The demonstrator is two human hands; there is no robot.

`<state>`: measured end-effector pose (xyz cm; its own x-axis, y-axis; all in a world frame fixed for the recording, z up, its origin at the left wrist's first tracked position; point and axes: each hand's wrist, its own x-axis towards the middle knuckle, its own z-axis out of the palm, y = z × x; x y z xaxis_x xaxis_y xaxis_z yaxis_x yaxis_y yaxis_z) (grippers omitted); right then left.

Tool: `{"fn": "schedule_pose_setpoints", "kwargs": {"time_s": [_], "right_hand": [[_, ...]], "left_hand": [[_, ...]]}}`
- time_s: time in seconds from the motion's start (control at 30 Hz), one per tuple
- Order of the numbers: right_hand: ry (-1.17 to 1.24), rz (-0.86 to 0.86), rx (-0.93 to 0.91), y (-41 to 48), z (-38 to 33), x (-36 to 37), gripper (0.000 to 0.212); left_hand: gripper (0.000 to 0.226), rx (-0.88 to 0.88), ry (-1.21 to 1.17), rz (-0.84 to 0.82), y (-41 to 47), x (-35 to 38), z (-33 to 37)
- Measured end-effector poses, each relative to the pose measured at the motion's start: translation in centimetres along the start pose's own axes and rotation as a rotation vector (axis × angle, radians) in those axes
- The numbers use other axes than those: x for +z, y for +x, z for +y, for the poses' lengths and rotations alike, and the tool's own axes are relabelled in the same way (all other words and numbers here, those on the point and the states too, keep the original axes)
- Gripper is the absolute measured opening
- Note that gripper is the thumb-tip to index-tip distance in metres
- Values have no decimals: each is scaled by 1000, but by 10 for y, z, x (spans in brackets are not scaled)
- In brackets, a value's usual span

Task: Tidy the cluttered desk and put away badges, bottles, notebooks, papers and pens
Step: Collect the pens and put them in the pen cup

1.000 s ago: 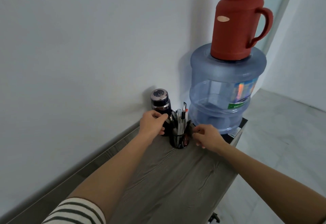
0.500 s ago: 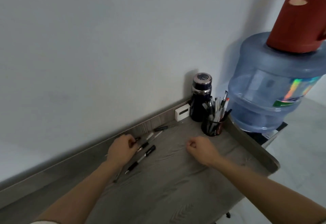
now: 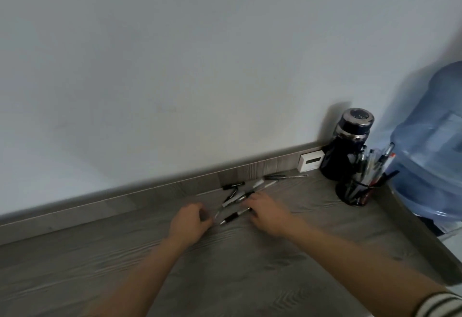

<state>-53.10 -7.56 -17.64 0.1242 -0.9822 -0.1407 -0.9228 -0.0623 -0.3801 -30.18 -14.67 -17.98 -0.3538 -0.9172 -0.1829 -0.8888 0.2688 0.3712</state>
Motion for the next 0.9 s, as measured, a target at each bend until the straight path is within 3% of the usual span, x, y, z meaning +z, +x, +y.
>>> {"fn": "schedule_pose_setpoints", "kwargs": {"time_s": [0.17,0.3,0.43,0.53,0.67,0.8,0.9], "right_hand": [[-166,-80,61,-10,4,-4,30],[-202,-118,129,-17,21,-21,25],[-59,-32,205,-12,48,-47,24],[-75,63,249,-3,63,-60,9],[-225,130,287,10,72,-68,22],[-307,45,332,12,86,-57,31],[-331,59,346,8,99,-47,32]], "left_hand": [[16,41,24,-30,5,8,15],[38,35,82,-96,12,9,10],[25,-10,142,-85,11,9,4],[24,-40,108,-60,8,5,-5],[13,-51,14,-17,4,-5,2],[42,-33,-75,64,5,-14,25],[44,9,-30,95,15,-13,38]]}}
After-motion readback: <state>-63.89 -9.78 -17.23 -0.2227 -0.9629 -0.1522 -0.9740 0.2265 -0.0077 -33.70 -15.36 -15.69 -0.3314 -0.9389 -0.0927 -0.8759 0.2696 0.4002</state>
